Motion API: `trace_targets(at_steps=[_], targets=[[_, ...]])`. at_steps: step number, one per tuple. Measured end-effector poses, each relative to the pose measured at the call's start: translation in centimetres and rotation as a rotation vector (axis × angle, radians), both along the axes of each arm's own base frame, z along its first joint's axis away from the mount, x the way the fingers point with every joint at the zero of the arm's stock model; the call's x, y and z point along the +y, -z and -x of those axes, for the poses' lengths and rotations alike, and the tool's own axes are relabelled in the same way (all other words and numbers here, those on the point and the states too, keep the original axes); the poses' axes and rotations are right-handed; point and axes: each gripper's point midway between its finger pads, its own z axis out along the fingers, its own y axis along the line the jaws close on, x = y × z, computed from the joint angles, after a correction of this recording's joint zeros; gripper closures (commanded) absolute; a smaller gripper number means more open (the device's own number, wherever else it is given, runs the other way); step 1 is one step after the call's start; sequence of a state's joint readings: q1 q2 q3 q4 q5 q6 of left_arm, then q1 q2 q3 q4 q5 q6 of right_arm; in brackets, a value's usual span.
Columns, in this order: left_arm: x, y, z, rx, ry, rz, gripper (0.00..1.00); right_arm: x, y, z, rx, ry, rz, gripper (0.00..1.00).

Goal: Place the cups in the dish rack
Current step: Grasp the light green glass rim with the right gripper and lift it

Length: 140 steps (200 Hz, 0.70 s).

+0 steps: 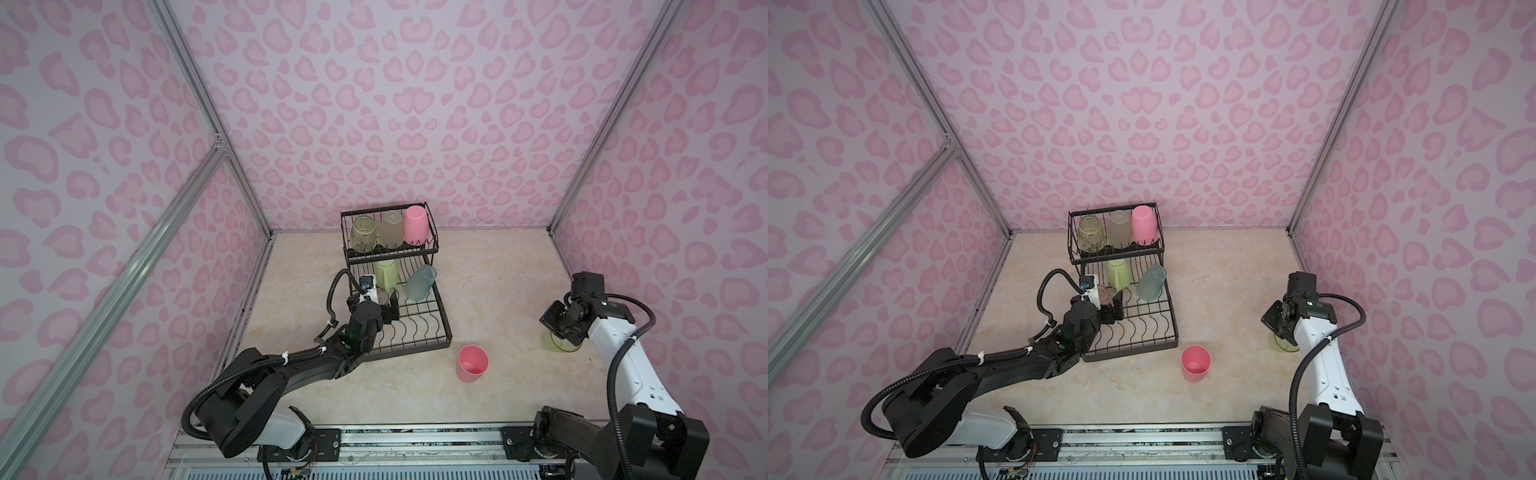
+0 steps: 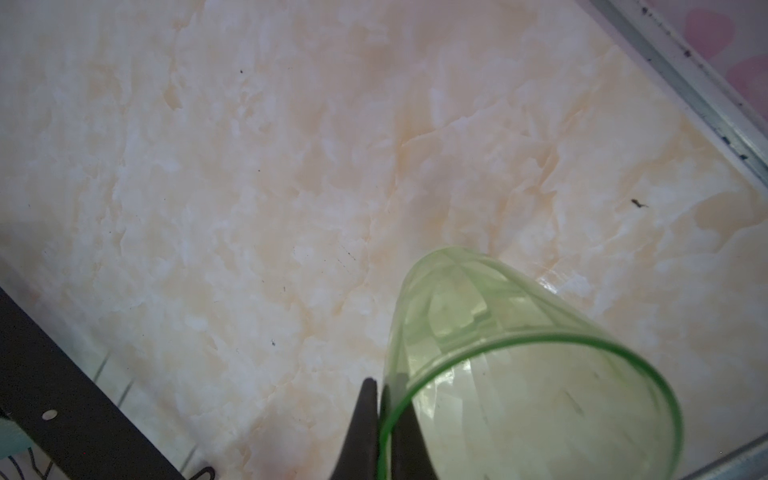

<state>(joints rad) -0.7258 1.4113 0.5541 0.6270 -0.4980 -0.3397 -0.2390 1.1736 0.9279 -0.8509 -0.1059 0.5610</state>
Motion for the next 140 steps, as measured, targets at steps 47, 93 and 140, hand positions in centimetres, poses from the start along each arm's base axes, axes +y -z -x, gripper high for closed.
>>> trace_targets(at_steps=[47,93,140], targets=[[0.2,-0.8,0.1,-0.020,-0.006,0.001,0.03,0.7,-1.4,-0.9,-0.046,-0.035,0.023,1.00],[0.5,-2.0,0.2,-0.047,-0.016,0.002,0.03,1.2,-3.6,-2.0,-0.110,-0.065,0.056,1.00],[0.7,-3.4,0.3,-0.075,-0.023,0.021,0.03,2.6,-6.0,-3.2,-0.179,-0.118,0.081,1.00]])
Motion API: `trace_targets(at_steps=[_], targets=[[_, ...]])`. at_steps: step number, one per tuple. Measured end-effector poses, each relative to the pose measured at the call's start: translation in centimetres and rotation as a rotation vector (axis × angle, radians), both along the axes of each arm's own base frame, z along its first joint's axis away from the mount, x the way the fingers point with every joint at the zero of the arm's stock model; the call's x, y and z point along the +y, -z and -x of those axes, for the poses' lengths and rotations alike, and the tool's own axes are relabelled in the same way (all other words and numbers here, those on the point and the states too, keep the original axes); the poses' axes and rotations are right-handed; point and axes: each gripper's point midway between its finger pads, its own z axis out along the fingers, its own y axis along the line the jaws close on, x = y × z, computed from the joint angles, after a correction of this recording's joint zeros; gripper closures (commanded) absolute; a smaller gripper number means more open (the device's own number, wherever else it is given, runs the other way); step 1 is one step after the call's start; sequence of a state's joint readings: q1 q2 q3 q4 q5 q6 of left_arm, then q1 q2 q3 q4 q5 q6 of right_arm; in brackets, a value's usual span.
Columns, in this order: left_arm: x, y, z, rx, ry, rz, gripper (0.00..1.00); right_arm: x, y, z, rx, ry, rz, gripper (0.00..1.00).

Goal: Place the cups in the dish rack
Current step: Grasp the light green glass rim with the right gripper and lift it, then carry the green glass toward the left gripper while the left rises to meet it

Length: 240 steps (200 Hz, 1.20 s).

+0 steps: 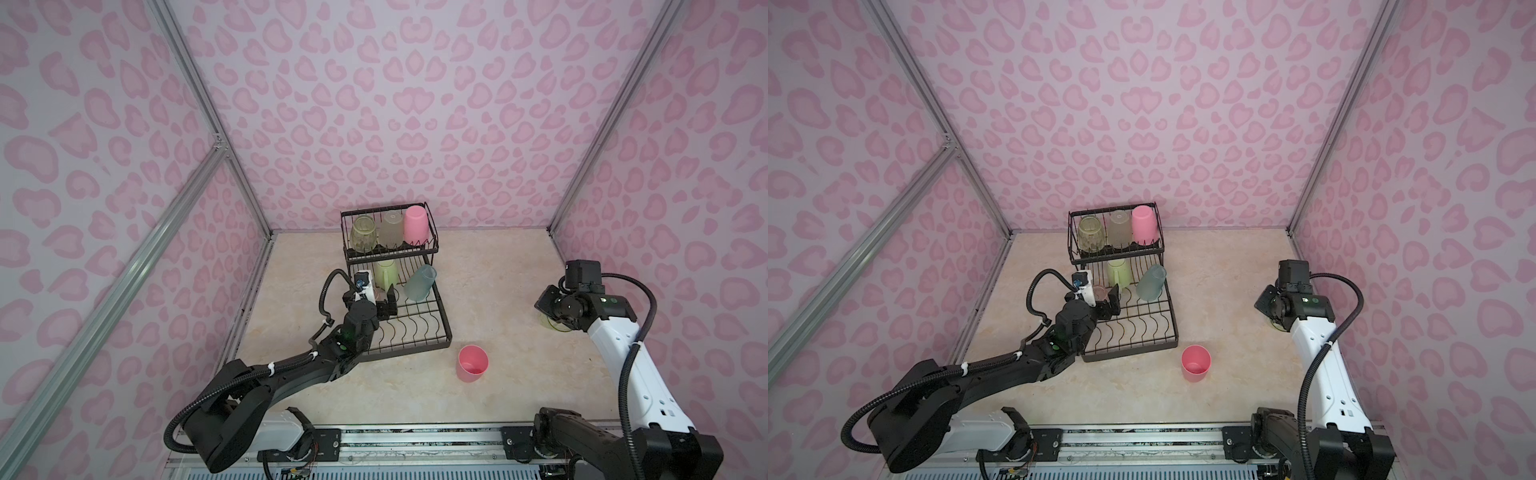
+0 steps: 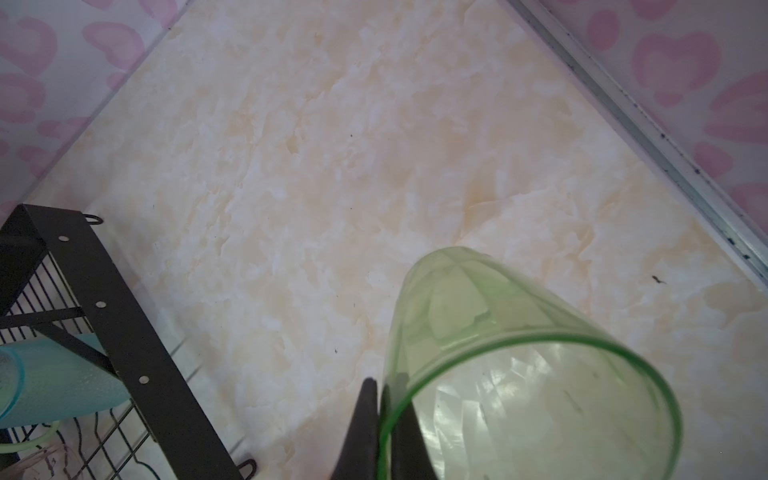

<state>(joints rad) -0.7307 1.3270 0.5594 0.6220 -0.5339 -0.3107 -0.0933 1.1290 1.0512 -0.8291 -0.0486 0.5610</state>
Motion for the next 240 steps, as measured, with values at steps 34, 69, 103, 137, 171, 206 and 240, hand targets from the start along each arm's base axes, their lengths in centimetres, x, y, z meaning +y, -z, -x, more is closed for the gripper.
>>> trace_targets(at_steps=[34,69,103,137,171,206,240], targets=[[0.2,-0.1,0.1,0.007,-0.008,-0.005,0.03,2.1,-1.9,-0.7,-0.071,-0.075,0.010,1.00],[0.3,-0.5,0.1,0.012,-0.017,0.007,0.03,4.2,-3.9,-1.2,-0.160,-0.153,0.016,1.00],[0.6,-0.7,0.4,0.027,-0.022,0.017,0.03,6.7,-6.1,-1.2,-0.266,-0.247,0.020,1.00],[1.1,-1.0,0.9,0.043,-0.028,0.027,0.03,8.8,-8.0,-0.7,-0.385,-0.329,0.021,1.00],[1.2,-1.3,1.2,0.068,-0.030,0.037,0.03,11.5,-9.5,-0.3,-0.530,-0.431,-0.016,1.00],[1.4,-1.4,2.0,0.105,-0.015,0.050,0.03,15.4,-10.9,0.1,-0.650,-0.552,-0.074,1.00],[1.8,-2.2,2.8,0.126,-0.004,0.084,0.03,20.0,-12.0,0.8,-0.746,-0.701,-0.155,1.00]])
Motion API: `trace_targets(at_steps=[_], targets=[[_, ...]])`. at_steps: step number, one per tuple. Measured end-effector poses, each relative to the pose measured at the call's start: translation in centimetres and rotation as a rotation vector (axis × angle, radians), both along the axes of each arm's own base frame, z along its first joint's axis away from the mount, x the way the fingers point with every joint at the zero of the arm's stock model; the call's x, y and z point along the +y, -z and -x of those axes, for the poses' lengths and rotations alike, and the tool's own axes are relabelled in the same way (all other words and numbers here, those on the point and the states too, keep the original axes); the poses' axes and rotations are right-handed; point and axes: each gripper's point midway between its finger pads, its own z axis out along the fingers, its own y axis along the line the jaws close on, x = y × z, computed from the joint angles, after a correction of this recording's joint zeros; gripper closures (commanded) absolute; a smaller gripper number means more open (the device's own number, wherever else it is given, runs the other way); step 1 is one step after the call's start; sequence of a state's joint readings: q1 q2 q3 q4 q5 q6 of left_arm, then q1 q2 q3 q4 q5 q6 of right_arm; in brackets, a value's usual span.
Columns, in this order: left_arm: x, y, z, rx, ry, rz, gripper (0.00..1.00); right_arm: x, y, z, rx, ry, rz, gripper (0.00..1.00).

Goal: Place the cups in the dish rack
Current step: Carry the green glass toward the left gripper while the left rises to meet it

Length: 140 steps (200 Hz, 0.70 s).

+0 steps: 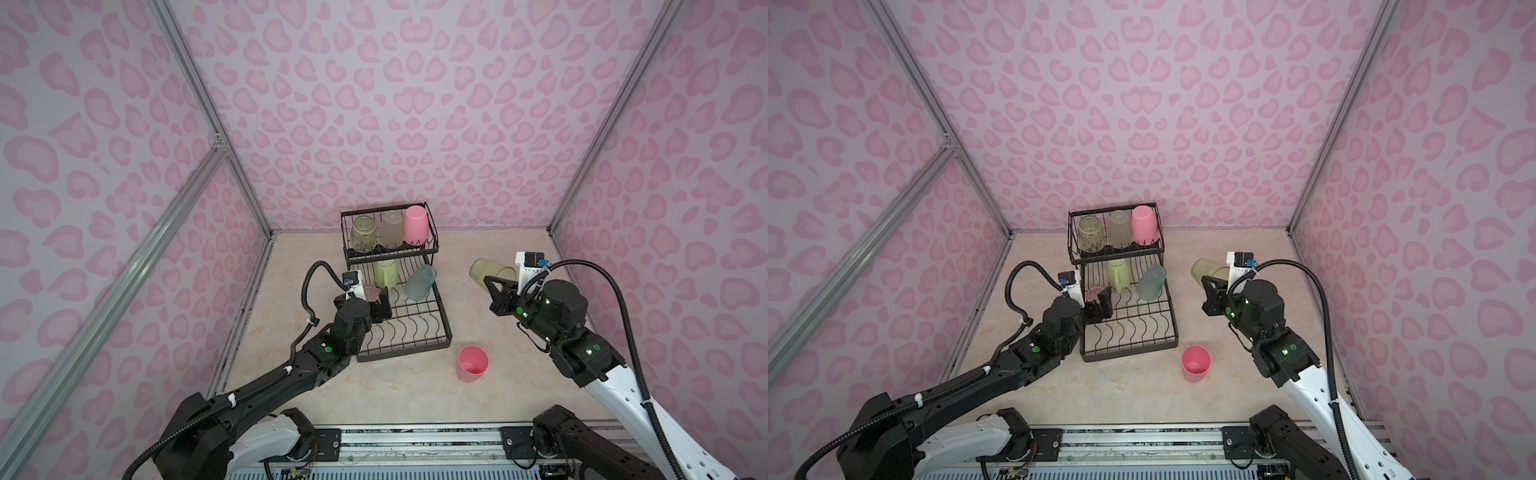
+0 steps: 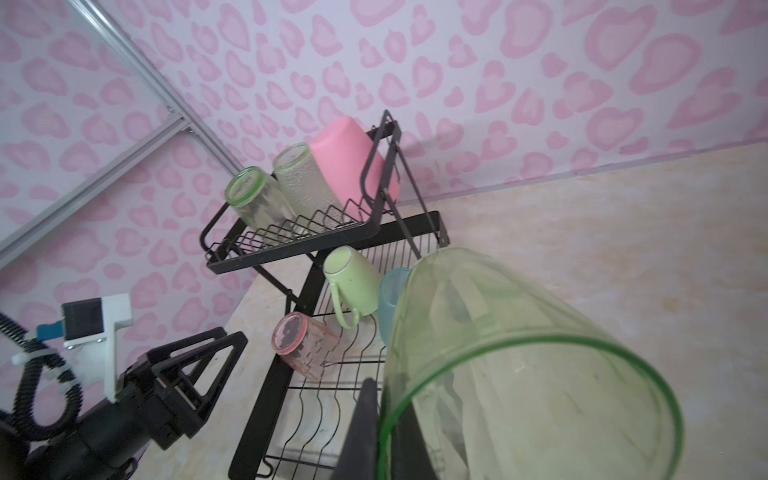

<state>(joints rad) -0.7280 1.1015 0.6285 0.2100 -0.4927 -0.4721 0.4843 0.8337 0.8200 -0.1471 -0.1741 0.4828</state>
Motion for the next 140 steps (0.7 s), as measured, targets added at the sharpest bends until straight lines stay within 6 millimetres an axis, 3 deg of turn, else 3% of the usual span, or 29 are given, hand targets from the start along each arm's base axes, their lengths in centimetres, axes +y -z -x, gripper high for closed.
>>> trace_targets(at_steps=[56,100,140], targets=[[1.8,-1.3,0.6,0.067,0.002,0.157,0.03,8.5,-0.6,3.2,-0.097,-0.320,-0.030,1.00],[2.2,-3.5,1.3,0.128,0.046,0.354,0.03,12.7,-0.4,4.9,-0.138,-0.472,-0.059,1.00],[2.3,-3.7,1.3,0.238,0.081,0.577,0.03,15.5,0.7,6.5,-0.169,-0.567,-0.059,1.00]])
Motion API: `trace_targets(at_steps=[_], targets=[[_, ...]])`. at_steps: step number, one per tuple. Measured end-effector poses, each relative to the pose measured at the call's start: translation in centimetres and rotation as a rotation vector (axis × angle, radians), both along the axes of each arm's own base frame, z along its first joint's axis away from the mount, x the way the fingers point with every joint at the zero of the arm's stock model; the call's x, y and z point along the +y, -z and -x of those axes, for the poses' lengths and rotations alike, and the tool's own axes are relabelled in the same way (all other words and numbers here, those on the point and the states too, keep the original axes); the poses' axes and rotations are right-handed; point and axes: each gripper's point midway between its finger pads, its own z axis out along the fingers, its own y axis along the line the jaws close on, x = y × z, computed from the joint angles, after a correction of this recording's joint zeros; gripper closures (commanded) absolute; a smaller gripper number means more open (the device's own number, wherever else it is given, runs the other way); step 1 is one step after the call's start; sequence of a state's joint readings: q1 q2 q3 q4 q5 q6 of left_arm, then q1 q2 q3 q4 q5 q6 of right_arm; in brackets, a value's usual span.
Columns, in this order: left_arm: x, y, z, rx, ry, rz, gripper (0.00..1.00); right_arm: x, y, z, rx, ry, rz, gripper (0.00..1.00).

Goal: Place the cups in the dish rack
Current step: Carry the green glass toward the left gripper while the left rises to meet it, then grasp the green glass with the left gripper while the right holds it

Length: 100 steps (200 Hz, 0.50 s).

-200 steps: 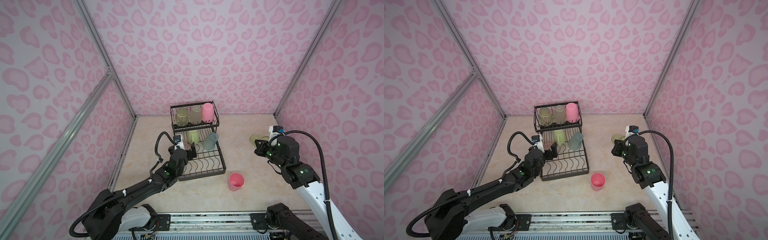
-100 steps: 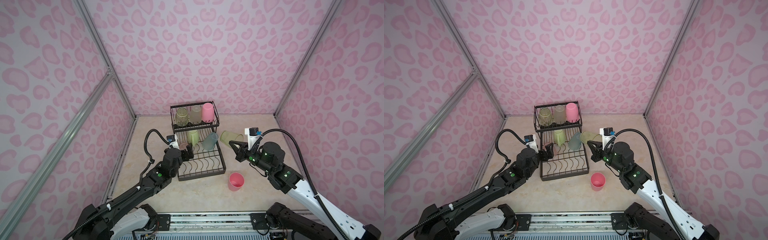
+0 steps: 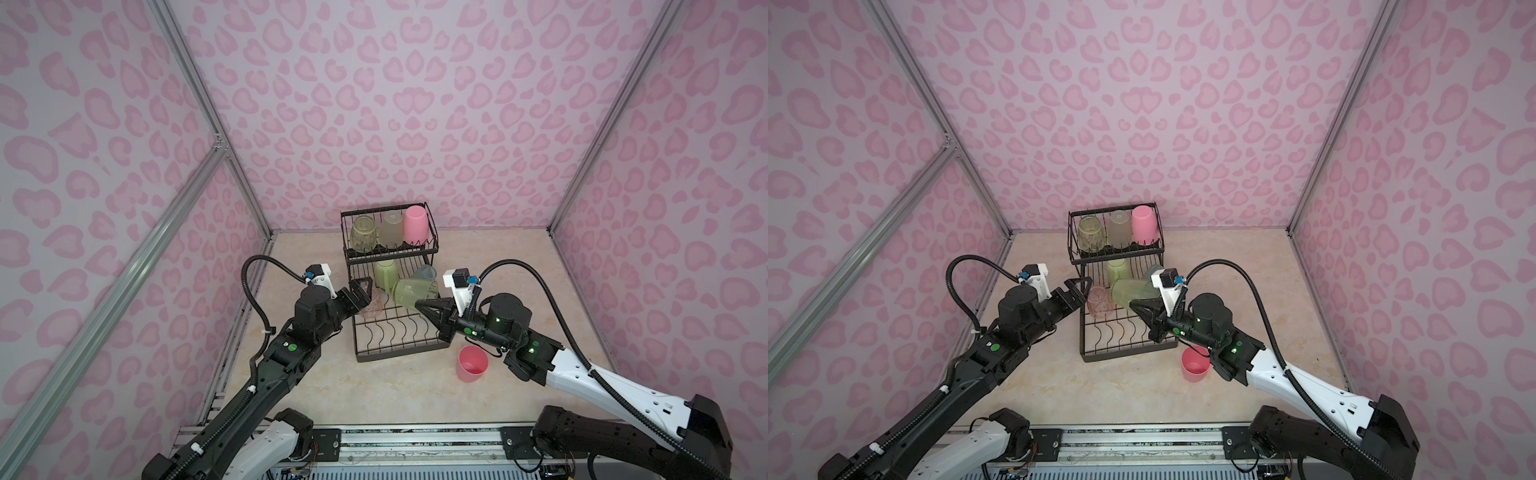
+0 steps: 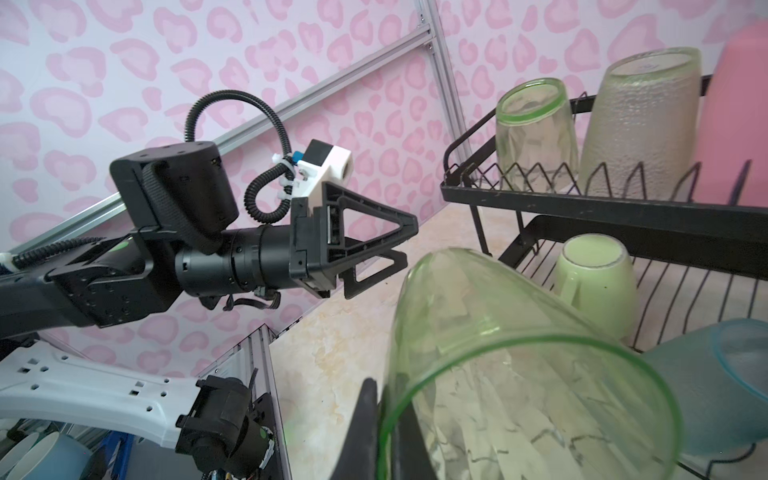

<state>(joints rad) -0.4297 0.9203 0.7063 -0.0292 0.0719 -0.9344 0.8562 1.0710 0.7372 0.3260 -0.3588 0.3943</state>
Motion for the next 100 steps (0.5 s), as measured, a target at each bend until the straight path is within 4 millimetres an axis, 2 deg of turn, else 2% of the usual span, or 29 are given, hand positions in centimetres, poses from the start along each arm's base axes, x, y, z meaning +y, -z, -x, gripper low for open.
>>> trace_targets(at_steps=[23,82,100], targets=[[-0.8,0.2,0.2,0.077,0.048,0.134,0.03,1.1,0.2,0.9,-0.028,-0.038,-0.010,1.00],[-2.6,-1.1,0.6,0.145,0.154,0.439,0.03,2.7,0.1,1.4,-0.082,-0.053,-0.035,1.00],[-3.1,-2.1,0.9,0.143,0.191,0.496,0.03,3.0,-0.2,1.6,-0.097,-0.059,-0.046,1.00]])
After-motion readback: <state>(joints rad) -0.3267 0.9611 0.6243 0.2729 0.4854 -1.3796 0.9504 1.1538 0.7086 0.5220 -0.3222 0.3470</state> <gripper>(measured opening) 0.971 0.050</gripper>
